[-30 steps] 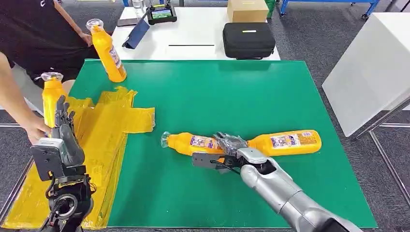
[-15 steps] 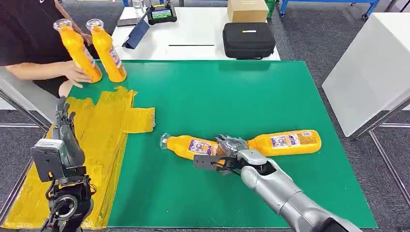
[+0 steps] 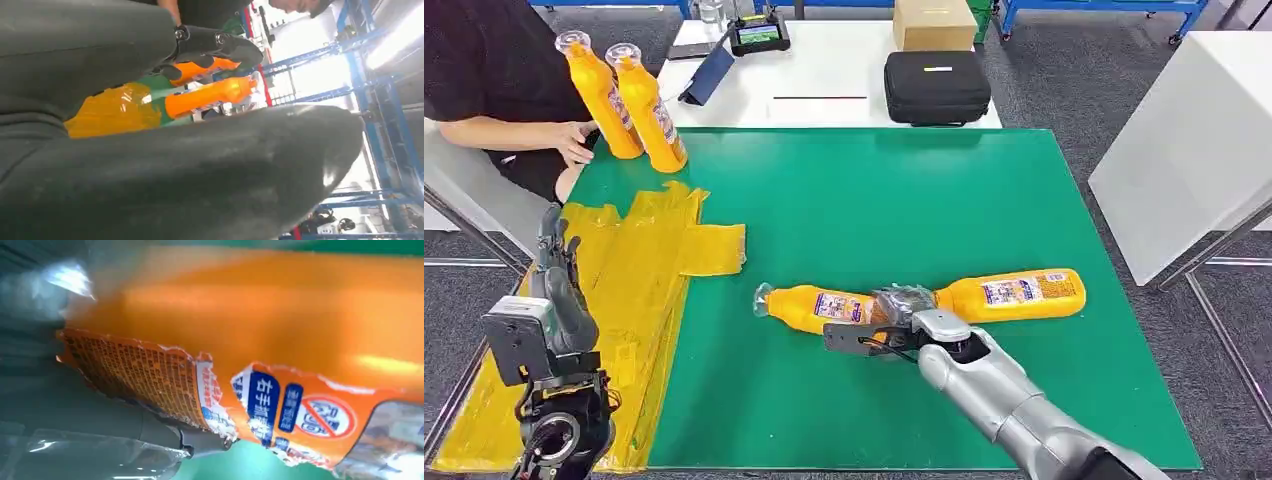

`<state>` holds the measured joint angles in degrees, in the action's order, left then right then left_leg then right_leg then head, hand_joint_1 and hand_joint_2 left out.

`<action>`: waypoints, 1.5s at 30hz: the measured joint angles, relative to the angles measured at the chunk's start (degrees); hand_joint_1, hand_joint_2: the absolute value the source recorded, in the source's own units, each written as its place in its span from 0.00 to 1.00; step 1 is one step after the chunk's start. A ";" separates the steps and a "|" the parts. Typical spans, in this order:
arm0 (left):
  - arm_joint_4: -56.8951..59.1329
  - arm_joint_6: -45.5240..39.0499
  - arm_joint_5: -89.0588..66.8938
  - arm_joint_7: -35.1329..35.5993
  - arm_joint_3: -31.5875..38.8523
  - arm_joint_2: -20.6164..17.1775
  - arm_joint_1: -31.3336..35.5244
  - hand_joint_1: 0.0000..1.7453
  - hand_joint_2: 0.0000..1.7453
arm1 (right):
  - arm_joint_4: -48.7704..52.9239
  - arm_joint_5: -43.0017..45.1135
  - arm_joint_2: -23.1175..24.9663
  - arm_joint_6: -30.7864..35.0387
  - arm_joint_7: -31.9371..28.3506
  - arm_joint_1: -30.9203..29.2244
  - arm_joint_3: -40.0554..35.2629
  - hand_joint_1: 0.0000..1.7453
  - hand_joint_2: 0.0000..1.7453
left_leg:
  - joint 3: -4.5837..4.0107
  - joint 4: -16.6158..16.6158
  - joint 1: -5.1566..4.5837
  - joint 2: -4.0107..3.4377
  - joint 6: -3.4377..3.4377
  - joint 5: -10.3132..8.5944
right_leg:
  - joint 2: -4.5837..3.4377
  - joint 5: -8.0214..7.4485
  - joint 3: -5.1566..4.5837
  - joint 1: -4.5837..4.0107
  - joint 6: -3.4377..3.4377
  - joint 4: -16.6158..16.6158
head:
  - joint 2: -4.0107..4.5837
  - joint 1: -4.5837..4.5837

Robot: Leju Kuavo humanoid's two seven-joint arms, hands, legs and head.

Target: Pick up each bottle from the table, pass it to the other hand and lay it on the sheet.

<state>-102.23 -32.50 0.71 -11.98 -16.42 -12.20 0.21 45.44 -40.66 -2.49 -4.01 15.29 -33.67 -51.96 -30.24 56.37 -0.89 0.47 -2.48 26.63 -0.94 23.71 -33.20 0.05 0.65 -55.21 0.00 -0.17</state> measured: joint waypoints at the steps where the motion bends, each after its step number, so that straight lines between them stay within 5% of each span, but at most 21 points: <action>1: -0.35 2.57 4.02 2.50 0.48 0.46 -0.43 0.00 0.00 | 1.32 1.44 -0.19 3.94 -1.17 1.08 1.02 1.00 1.00 | 0.06 0.00 0.00 0.04 0.00 0.00 | 0.03 0.00 0.08 0.00 0.00 0.00 | 0.00 0.02; 5: -1.92 6.05 9.80 5.42 2.14 1.93 -3.71 0.00 0.00 | 14.11 3.68 -2.56 4.42 0.75 7.41 7.29 1.00 1.00 | -0.38 0.01 -0.03 -0.01 -0.04 -0.08 | 0.00 -0.20 -0.36 0.04 -0.05 -0.02 | 0.00 -0.02; 17: -4.15 7.25 10.15 5.62 3.87 3.00 -5.23 0.00 0.00 | 34.09 4.23 -4.53 6.78 -1.78 14.01 15.20 1.00 1.00 | -0.72 0.01 0.01 0.00 -0.04 -0.09 | 0.02 -0.16 -0.71 0.00 -0.08 -0.02 | 0.00 0.00; 18: -4.44 7.36 10.13 5.70 3.98 3.11 -5.34 0.00 1.00 | 36.01 4.40 -4.66 7.16 -2.40 14.70 15.59 1.00 1.00 | -0.73 0.01 0.01 0.00 -0.04 -0.09 | 0.02 -0.16 -0.72 0.00 -0.08 -0.02 | 0.00 0.02; 26: -5.79 14.30 23.38 8.19 4.50 3.81 -6.31 0.00 1.00 | 45.66 9.89 -4.81 13.67 -9.63 18.42 17.71 1.00 1.00 | -0.75 0.01 -0.01 0.00 -0.04 -0.08 | 0.02 -0.15 -0.73 0.01 -0.08 -0.02 | 0.00 0.02; 31: -5.79 22.14 38.24 9.11 2.42 3.59 -5.87 0.00 1.00 | 46.84 12.05 -3.65 13.74 -9.48 18.94 17.53 1.00 1.00 | -0.75 0.01 -0.01 0.00 -0.04 -0.08 | 0.02 -0.16 -0.73 0.01 -0.08 -0.02 | 0.00 0.00; 45: -5.79 23.38 40.09 9.29 -4.13 3.57 -2.73 0.00 1.00 | 44.28 13.89 0.46 12.40 -8.19 17.22 14.67 1.00 1.00 | -0.77 0.01 0.01 0.00 -0.03 -0.09 | 0.02 -0.15 -0.74 0.01 -0.08 -0.03 | 0.00 0.00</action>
<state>-108.02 -9.11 40.81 -2.69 -20.55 -8.63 -2.52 89.72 -26.77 -2.03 8.39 7.10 -16.44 -37.29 -31.01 56.38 -0.87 0.47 -2.51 26.54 -0.92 23.56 -33.94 0.06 0.57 -55.24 0.00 -0.17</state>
